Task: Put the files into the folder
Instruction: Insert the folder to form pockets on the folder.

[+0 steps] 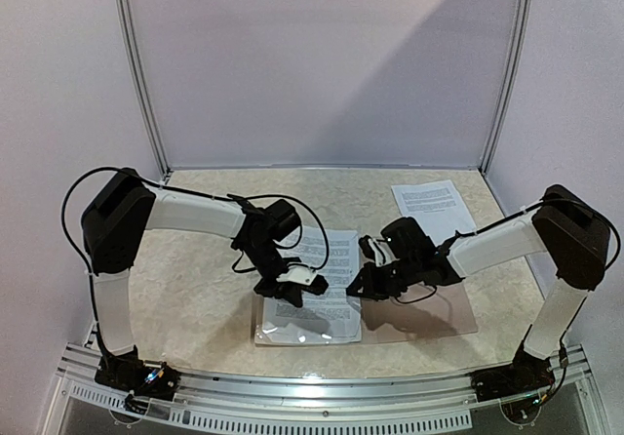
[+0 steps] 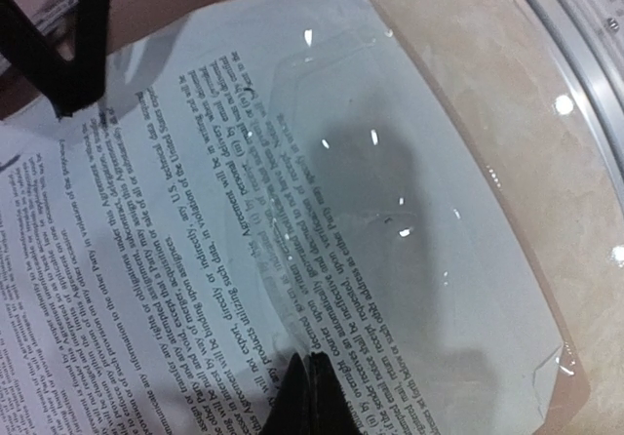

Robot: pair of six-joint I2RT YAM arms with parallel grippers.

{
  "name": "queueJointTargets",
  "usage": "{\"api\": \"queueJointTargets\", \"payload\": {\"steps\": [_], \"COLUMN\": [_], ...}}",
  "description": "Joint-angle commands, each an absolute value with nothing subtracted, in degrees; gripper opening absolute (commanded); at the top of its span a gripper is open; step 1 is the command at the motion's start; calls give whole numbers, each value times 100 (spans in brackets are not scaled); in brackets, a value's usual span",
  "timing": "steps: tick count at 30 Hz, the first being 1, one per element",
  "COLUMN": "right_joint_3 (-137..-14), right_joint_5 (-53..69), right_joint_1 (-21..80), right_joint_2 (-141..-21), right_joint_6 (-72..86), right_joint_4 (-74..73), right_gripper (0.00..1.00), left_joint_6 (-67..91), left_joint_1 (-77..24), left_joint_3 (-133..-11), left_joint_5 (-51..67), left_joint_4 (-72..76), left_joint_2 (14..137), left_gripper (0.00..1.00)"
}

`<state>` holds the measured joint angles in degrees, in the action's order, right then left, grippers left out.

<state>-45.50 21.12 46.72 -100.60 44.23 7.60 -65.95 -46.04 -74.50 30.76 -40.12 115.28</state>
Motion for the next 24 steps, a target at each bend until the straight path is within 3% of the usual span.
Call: {"api": "queueJointTargets", "payload": {"steps": [1, 9, 18, 24], "right_joint_3": [-4658, -5059, -5025, -5001], "right_joint_5": [1806, 1176, 1113, 1920], "right_joint_1": [4631, 4544, 4461, 4456], "right_joint_2": [-10180, -10041, -10356, -10526], "right_joint_6": [4271, 3895, 4146, 4220], "right_joint_4": [379, -295, -317, 318], "right_gripper": [16, 23, 38, 30], "left_joint_6": [-6655, -6688, -6607, -6591], "left_joint_1": [-4658, -4658, -4658, -4658], "left_joint_3": [-7463, -7468, -7307, -7332], "left_joint_5": [3095, 3087, 3134, 3141], "left_joint_4": [-4032, -4071, -3885, -3859], "left_joint_2": [11642, 11705, 11715, 11735], "left_gripper": [0, 0, 0, 0]}}
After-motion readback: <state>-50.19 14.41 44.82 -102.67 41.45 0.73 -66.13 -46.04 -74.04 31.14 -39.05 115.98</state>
